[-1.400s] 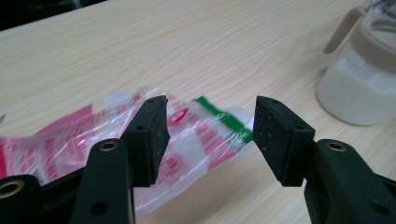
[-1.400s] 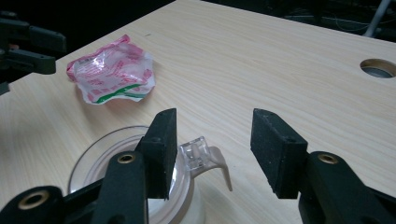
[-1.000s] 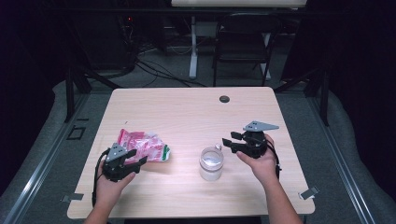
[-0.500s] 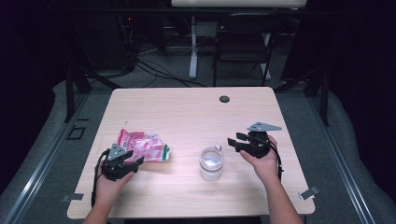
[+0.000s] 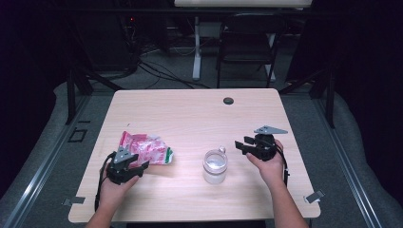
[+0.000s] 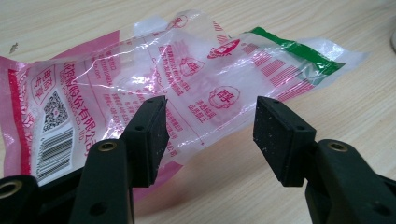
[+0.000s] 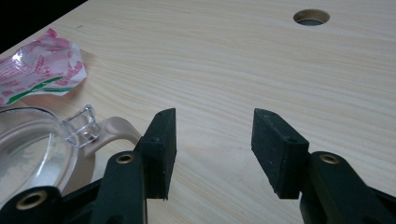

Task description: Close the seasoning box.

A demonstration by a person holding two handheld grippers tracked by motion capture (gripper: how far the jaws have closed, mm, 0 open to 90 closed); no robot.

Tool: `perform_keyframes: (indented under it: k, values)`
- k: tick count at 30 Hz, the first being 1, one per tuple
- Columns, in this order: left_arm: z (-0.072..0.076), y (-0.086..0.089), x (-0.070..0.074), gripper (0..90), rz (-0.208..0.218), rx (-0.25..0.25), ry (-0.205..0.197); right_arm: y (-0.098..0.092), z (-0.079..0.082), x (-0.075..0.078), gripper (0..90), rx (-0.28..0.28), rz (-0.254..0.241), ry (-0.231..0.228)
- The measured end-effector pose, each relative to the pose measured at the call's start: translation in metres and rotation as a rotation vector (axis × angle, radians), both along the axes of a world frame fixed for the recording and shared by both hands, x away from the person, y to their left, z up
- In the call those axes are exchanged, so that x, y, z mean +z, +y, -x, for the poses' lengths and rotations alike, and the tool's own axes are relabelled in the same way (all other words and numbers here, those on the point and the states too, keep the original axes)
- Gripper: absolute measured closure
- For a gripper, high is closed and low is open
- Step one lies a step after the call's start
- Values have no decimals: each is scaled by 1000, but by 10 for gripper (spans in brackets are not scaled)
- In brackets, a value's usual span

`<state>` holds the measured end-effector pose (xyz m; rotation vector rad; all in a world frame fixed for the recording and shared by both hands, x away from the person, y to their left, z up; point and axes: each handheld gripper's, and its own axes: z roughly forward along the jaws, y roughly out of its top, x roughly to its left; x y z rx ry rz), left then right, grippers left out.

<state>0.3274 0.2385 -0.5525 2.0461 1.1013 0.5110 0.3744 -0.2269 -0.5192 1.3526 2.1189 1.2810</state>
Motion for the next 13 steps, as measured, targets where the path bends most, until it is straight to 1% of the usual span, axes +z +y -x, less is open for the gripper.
perform_keyframes:
  k: [1,3,4,6,7,9,10,13]
  values:
    - [1,-1,0,452,-2,-5,1,0,-1,-2,504,-3,3,8]
    - [1,-2,0,452,-2,-8,-3,0,-1,-3,503,-5,-3,9]
    - [1,-2,0,452,0,-11,-4,0,-1,-4,500,-6,5,13]
    - [1,-2,0,452,0,-10,-3,0,-2,-4,498,-5,6,15]
    - [1,-1,0,452,-1,-8,4,0,-2,-5,497,-12,10,17]
    - [1,-1,0,452,0,-5,6,0,-2,-5,497,-12,10,19]
    - [1,-1,1,452,2,-5,7,0,-2,-5,497,-10,18,22]
    - [1,-1,1,456,7,-7,8,1,-2,-5,497,-9,11,19]
